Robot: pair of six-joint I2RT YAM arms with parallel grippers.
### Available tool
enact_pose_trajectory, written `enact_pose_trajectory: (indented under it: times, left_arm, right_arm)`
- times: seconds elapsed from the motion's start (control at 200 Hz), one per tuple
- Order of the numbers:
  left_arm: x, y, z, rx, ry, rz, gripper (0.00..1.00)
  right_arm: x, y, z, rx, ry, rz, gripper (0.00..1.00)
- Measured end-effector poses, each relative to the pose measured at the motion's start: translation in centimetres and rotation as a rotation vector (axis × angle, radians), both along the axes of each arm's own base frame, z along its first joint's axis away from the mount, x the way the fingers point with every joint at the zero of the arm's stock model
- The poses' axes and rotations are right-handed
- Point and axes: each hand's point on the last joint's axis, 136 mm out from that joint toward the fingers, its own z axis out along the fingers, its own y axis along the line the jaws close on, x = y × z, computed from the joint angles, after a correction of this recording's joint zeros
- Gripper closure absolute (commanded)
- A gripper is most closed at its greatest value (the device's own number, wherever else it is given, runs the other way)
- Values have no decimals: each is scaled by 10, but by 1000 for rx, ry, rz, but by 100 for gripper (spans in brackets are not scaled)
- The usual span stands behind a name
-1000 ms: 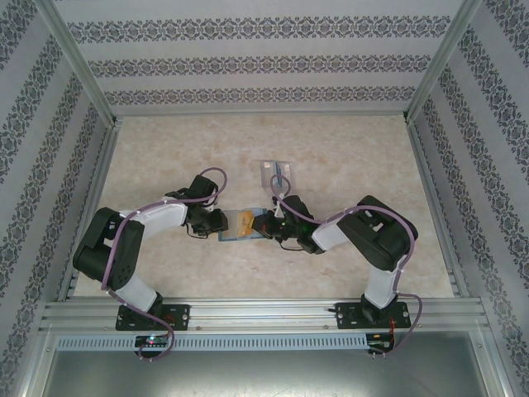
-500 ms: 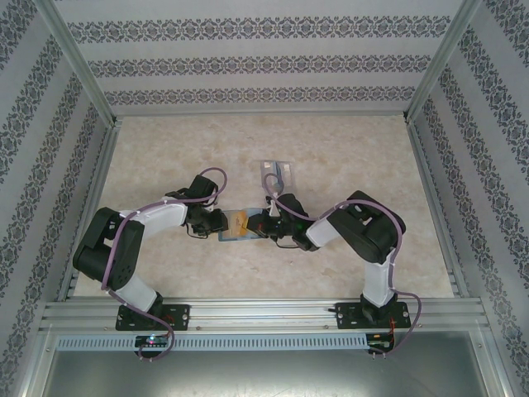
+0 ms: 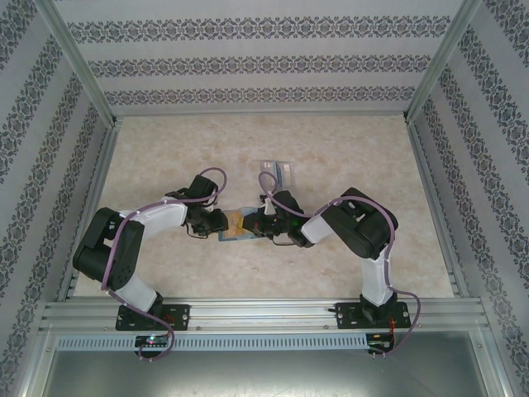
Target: Put the credit cards into the card holder
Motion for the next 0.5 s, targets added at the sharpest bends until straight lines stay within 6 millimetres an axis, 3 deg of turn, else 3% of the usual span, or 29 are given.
enact_pose_trajectory:
  times: [0.235, 0.5]
  left_arm:
    - [0, -1, 2, -10, 3, 14, 66]
    - [2, -1, 15, -50, -21, 25, 61]
  right_arm:
    - [0, 3, 0, -3, 3, 4, 100]
    - [0, 1, 2, -25, -5, 9, 81]
